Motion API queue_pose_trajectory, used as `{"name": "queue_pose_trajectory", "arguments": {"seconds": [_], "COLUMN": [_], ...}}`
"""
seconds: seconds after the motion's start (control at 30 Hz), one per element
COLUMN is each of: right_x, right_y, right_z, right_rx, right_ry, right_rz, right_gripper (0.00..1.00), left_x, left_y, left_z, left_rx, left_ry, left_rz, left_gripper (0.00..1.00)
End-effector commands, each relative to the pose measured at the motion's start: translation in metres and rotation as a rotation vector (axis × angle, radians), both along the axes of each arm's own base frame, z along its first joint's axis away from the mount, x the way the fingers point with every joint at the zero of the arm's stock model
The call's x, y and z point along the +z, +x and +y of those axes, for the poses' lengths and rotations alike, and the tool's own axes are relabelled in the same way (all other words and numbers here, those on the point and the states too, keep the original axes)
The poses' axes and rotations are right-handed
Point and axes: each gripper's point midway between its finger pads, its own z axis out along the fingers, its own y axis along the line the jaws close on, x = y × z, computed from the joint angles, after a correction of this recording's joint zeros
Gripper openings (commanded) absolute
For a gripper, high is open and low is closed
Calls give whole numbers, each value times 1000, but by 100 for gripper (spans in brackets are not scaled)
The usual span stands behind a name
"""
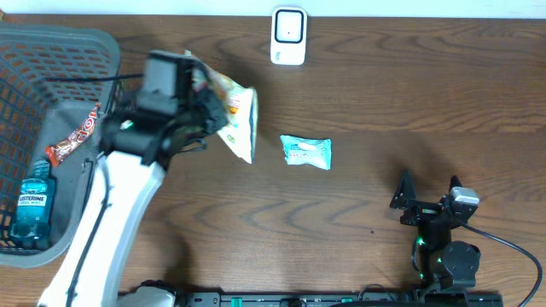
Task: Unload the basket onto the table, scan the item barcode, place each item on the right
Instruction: 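Carry the yellow bag out and drop it beside the green pack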
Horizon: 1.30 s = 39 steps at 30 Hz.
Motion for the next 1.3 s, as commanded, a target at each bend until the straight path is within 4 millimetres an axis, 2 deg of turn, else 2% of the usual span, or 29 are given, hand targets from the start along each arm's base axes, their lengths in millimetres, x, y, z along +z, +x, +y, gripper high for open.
{"name": "queue_pose_trajectory", "arguments": {"seconds": [0.0,0.13,0.27,0.43,0.53,0.67,0.9,1.0,1.17,1.2,1.27], "right_x": [0,0,0,0,0,0,0,0,0,0,0], "right_y": [0,0,0,0,0,0,0,0,0,0,0], "right_z": [-2,-2,-3,-2,-2,-2,-2,-2,-2,-2,-2], "right_rx": [-12,-12,-12,-12,-12,-12,-12,-12,-12,-12,-12], "right_ry": [-14,-14,-14,-14,-14,-14,-14,-14,-14,-14,-14], "right_rz": [-1,-1,-1,-1,-1,-1,-1,-1,-1,-1,-1], "right_gripper": [99,99,99,99,99,99,99,99,99,99,99], "left_x": [-34,-59,-75,-94,-111,-141,-192,-201,-200,-200,-199], "left_y": [7,9,9,13,16,22,31,33,31,31,30], "left_z": [-10,-20,-28,-22,-17,-21,-54,-69,-84,-85,-86], "left_rx": [-39,-63,-83,-64,-53,-30,-78,-107,-143,-147,-149], "left_ry": [99,139,159,256,317,323,279,264,263,264,263], "left_rz": [68,128,166,188,214,268,320,309,282,282,282], "left_gripper": [7,7,7,8,7,7,7,7,7,13,37]}}
